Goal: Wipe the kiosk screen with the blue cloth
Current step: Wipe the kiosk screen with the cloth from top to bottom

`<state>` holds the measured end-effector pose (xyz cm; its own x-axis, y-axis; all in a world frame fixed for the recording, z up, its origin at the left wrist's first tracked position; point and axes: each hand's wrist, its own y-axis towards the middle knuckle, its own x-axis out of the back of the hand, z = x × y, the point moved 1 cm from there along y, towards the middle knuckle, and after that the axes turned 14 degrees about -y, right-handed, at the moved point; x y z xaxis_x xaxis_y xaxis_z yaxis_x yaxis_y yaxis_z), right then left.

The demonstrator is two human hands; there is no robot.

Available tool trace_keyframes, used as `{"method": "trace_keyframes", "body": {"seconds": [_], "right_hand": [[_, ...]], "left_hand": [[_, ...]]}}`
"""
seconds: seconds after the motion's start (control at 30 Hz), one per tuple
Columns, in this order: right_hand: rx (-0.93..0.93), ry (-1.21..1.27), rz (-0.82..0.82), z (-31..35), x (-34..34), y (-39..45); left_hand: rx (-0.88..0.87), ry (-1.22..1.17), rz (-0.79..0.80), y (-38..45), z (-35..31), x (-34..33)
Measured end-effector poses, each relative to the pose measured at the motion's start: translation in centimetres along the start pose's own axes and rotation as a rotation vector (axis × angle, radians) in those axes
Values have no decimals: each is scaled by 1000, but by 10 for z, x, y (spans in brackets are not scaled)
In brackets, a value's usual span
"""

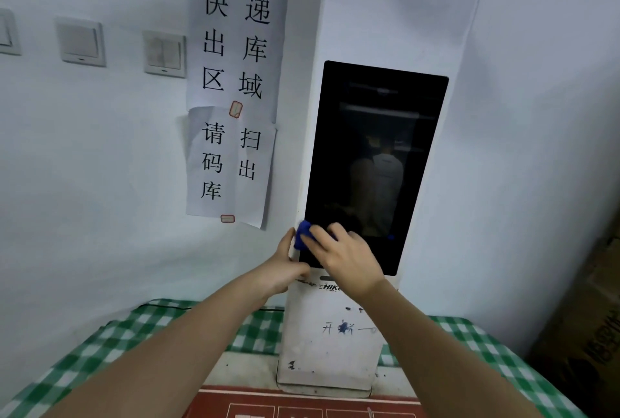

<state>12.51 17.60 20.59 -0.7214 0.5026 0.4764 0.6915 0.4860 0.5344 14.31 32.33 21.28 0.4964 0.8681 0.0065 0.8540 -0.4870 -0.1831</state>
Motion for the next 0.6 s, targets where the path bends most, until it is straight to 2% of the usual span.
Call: {"method": "trace_keyframes", "body": {"seconds": [0.07, 0.17, 0.23, 0.43, 0.5, 0.6], "right_hand": [[-21, -23, -25, -10, 6, 10], [-190, 13, -53, -23, 16, 29], [-225, 24, -47, -18, 17, 29], [14, 18, 66, 13, 1, -1], [10, -1, 69, 9, 6, 6], [-132, 9, 57, -1, 13, 20]], "left_hand": [[14, 4, -5, -1, 0, 1], [51, 10, -4, 0, 1, 0], [57, 12, -7, 0, 1, 0], [61, 48, -12, 2, 4, 4], [44, 42, -42, 4, 4, 5], [38, 16, -75, 4, 3, 4]]}}
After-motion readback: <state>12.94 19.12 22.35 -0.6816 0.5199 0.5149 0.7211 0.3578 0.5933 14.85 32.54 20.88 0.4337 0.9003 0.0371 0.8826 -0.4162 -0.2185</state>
